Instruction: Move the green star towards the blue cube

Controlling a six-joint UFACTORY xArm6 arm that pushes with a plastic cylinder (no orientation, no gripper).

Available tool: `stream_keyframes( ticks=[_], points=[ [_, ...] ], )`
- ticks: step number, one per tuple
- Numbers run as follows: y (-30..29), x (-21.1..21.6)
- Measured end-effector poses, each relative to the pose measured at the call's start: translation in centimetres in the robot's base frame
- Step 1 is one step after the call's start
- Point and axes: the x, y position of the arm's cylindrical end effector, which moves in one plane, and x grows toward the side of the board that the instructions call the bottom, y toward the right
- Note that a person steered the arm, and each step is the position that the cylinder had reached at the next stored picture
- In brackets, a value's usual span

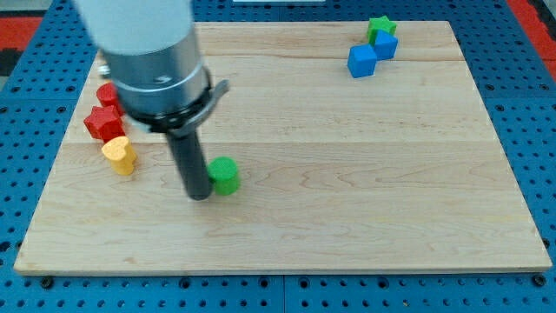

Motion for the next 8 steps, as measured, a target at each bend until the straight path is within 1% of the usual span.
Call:
stream_keyframes(
  ticks=[1, 3, 4, 5, 6, 7, 8],
  points=[
    [2.9, -0.8],
    [2.5, -6.6],
    [1.0, -8.0],
    [5.2, -6.2],
    [6.0, -4.0],
    [7.4, -5.1],
    [10.0, -8.3]
  ],
)
